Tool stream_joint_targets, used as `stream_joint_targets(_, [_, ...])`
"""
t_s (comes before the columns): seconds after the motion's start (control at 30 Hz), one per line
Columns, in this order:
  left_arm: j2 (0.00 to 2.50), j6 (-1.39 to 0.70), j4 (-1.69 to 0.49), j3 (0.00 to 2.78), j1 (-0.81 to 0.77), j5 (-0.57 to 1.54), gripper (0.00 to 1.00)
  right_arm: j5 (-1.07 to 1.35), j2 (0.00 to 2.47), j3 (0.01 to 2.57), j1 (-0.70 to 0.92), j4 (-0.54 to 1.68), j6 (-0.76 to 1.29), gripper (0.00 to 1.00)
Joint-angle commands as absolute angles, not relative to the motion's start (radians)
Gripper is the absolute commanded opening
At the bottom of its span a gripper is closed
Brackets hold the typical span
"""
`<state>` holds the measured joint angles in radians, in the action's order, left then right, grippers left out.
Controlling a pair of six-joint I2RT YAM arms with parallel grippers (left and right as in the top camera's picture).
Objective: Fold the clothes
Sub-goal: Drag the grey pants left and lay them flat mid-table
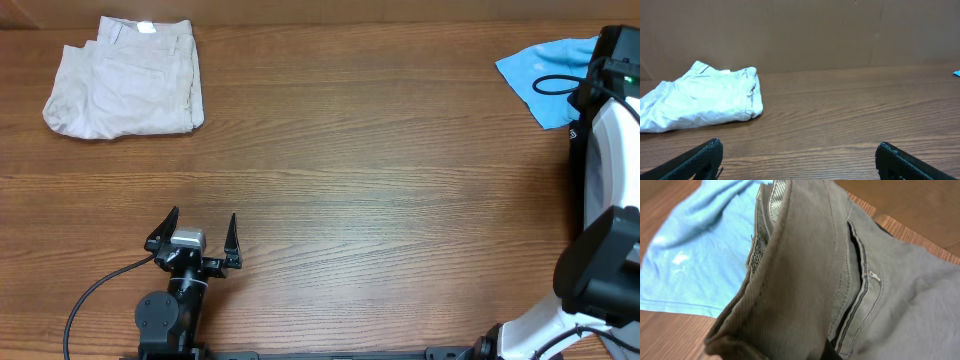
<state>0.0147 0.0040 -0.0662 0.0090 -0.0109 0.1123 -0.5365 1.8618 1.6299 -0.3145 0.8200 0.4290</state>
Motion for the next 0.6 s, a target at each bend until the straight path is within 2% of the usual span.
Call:
stream_joint_targets(0.0, [0.004, 0.023, -0.066, 0.005, -0.007, 0.120, 1.00, -0.509, 1.789, 1.653, -0.307, 0.819, 0.473, 0.04])
stream_joint_targets(0.27, [0.004, 0.023, -0.066, 0.005, -0.007, 0.120, 1.00, -0.352, 1.684, 1.653, -0.224, 0.820, 0.472, 0.04])
stream_joint_targets(0.57, [0.004, 0.023, -0.066, 0.005, -0.007, 0.120, 1.00, -0.299, 1.682, 1.652, 0.047, 0.763, 0.472, 0.04])
